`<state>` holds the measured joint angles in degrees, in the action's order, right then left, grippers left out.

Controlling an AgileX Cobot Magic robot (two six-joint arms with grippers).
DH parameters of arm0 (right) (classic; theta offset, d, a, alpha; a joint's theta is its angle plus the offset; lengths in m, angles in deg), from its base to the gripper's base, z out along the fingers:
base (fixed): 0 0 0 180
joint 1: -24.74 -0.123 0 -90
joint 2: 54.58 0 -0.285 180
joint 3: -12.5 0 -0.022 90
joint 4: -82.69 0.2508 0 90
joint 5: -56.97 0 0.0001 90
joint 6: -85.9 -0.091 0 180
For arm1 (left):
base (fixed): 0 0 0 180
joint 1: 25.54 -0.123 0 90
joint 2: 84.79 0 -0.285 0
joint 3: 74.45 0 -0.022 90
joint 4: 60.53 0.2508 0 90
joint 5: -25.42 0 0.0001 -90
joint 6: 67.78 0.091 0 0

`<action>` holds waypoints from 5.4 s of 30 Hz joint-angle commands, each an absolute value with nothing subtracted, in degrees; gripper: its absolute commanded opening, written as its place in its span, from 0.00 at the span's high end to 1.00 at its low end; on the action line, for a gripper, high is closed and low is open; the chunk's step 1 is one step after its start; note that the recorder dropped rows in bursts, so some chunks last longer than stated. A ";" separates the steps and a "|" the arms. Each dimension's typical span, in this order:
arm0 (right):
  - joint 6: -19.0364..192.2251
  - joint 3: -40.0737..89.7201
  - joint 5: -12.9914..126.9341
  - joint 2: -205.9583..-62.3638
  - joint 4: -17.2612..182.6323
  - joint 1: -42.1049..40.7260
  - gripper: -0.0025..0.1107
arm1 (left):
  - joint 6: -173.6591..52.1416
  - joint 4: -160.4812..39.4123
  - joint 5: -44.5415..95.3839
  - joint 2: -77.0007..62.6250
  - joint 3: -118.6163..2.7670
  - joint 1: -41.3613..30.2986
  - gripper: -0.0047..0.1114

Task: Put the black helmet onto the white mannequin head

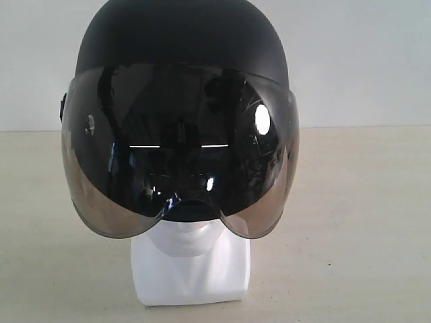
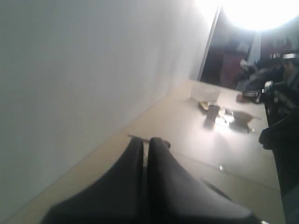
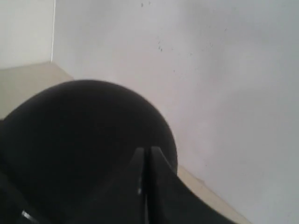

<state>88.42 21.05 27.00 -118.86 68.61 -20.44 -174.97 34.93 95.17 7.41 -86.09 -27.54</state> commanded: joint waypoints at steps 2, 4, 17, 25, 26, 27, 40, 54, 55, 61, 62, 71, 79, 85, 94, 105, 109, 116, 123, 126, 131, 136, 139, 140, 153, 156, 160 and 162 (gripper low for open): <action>103.57 21.78 25.01 -118.38 82.16 -20.44 0.98 | -172.28 39.41 95.38 15.16 -91.83 -21.46 0.92; 103.57 21.78 24.98 -118.51 83.00 -20.44 0.98 | -170.89 39.41 95.38 17.87 -92.24 -19.61 0.92; 112.77 21.78 28.29 -122.80 94.65 -20.44 0.98 | -162.58 28.31 95.38 21.36 -92.45 -11.62 0.92; 120.57 21.65 28.63 -123.79 103.49 -20.44 0.98 | -163.80 31.89 95.38 21.36 -92.18 -11.48 0.92; 120.97 21.65 28.63 -123.79 103.91 -20.44 0.98 | -163.80 31.87 95.38 21.36 -91.78 -11.48 0.92; 120.98 21.65 29.19 -123.79 104.27 -20.44 0.98 | -163.80 31.87 95.38 21.36 -91.52 -11.48 0.92; 123.71 21.65 29.55 -123.79 111.40 -20.44 0.98 | -167.40 31.87 95.38 21.36 -89.26 -11.48 0.92; 124.19 21.65 26.84 -124.46 112.45 -20.44 0.98 | -169.36 33.45 95.38 21.36 -89.26 -11.48 0.92; 124.19 21.65 26.56 -124.46 112.76 -20.44 0.98 | -169.36 33.45 95.38 21.36 -89.26 -11.48 0.92; 124.30 21.65 24.48 -124.46 113.09 -20.44 0.98 | -169.36 33.45 95.38 21.36 -89.26 -11.48 0.92; 124.41 21.65 24.60 -124.46 113.09 -20.44 0.98 | -169.36 33.45 95.38 21.36 -89.26 -11.48 0.92; 125.46 21.65 24.58 -127.10 113.70 -20.44 0.98 | -169.35 33.09 95.38 21.36 -89.26 -11.48 0.92; 125.46 21.65 24.17 -127.11 113.70 -20.44 0.98 | -169.50 32.16 95.38 21.36 -89.26 -11.48 0.92; 125.23 21.65 21.60 -127.11 113.70 -20.44 0.98 | -169.75 32.18 95.38 21.36 -89.26 -11.48 0.92; 125.14 21.65 26.21 -127.11 112.37 -20.44 0.98 | -170.70 32.18 95.38 21.36 -89.26 -11.48 0.92; 123.90 21.65 22.33 -131.11 110.70 -20.44 0.98 | -170.97 32.18 95.38 21.36 -89.26 -11.48 0.92; 123.90 21.65 22.06 -131.67 111.02 -20.44 0.98 | -170.97 32.18 95.38 21.36 -89.26 -11.48 0.92; 123.90 21.65 19.84 -131.67 112.61 -20.44 0.98 | -171.53 31.73 95.38 21.36 -89.26 -11.48 0.92; 123.71 21.65 16.99 -131.67 113.71 -20.44 0.98 | -171.63 31.73 95.38 21.36 -89.26 -11.48 0.92; 123.71 21.65 15.67 -131.67 113.71 -20.44 0.98 | -171.92 31.73 95.38 21.36 -89.26 -11.48 0.92; 123.47 21.76 15.15 -131.67 113.71 -20.44 0.98 | -172.42 31.73 95.38 21.36 -89.26 -11.48 0.92; 123.34 21.76 14.19 -131.67 113.71 -20.44 0.98 | -173.30 31.73 95.38 21.36 -89.26 -11.48 0.92; 123.34 21.76 14.19 -131.67 113.71 -20.44 0.98 | -173.62 31.73 95.38 21.36 -89.26 -11.48 0.92; 123.34 21.76 14.19 -131.67 113.71 -20.44 0.98 | -173.62 31.73 95.38 21.36 -89.26 -11.48 0.92; 122.60 21.76 12.96 -131.67 113.71 -20.44 0.98 | -173.55 31.73 95.38 21.36 -89.26 -11.58 0.92; 122.60 21.76 12.01 -131.67 113.71 -20.44 0.98 | -173.55 31.73 95.38 21.36 -89.26 -11.58 0.92; 122.17 22.00 11.45 -131.67 113.41 -20.44 0.98 | -174.01 31.73 95.38 21.36 -89.26 -11.58 0.92; 122.17 23.24 11.69 -131.67 113.41 -20.44 0.98 | -174.27 31.73 95.38 21.36 -89.26 -11.58 0.92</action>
<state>122.39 21.51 14.30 -131.36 114.90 -20.44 -173.33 32.69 95.30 21.39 -89.60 -11.78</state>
